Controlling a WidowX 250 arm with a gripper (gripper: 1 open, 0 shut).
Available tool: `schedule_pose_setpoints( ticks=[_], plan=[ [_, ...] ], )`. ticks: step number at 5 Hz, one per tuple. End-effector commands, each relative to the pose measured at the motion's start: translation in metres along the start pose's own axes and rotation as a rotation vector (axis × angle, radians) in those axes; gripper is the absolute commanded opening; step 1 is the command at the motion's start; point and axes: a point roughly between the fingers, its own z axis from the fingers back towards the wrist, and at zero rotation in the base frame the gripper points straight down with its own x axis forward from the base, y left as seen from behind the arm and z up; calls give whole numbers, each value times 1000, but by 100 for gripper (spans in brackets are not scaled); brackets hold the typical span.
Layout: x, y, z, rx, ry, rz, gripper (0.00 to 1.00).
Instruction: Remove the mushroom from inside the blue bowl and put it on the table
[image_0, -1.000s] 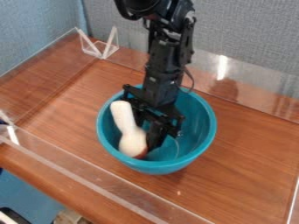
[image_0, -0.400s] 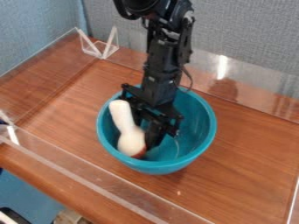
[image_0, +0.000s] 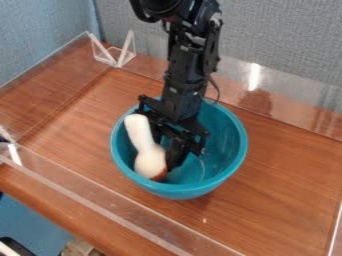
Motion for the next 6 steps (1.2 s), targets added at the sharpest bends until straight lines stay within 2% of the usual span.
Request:
schedule_pose_setpoints(
  ticks=[1, 4, 5, 6],
  plan=[
    [3, -3, 17, 16, -50, 2, 0],
    [4, -31, 45, 58, -97, -51, 0],
    [10, -53, 53, 82, -115, -114, 0],
    [19, -84, 52, 98, -125, -195, 0]
  ],
)
